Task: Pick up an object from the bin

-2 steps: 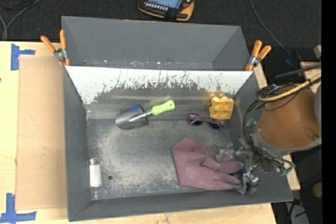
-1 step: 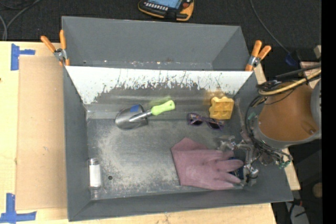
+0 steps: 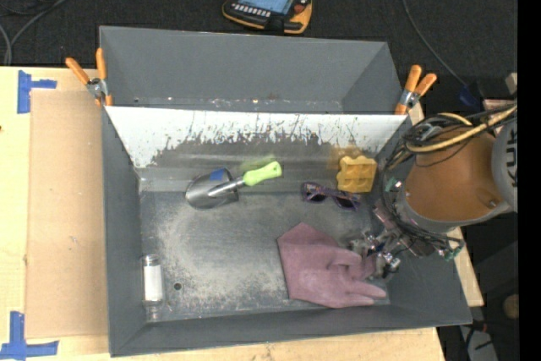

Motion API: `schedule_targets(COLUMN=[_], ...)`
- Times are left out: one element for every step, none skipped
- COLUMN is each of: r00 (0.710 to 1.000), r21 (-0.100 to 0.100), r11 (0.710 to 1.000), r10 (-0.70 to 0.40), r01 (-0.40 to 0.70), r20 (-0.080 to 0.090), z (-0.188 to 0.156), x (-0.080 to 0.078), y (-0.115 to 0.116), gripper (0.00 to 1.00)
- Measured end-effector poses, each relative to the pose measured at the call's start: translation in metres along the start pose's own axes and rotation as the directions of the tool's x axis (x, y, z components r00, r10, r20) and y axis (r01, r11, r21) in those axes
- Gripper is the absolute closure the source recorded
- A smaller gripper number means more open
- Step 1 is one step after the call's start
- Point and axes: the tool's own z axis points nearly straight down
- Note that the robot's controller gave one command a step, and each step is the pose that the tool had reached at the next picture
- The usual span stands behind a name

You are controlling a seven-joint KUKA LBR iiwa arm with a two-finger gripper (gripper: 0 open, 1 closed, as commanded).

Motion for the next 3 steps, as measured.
schedule_targets(r00=[1.000,1.000,1.000], r21=[0.000,-0.004,-0.001], r11=[1.000,1.000,1.000], r10=[-0.001,0.002,0.002], r01=[0.001,-0.002,-0.002], r20=[0.000,-0.002,-0.001], z=[0.000,-0.027,-0.051], x=[0.000,0.000,-0.001], y=[0.000,0.002,0.001], gripper=[1.00,1.00,1.00])
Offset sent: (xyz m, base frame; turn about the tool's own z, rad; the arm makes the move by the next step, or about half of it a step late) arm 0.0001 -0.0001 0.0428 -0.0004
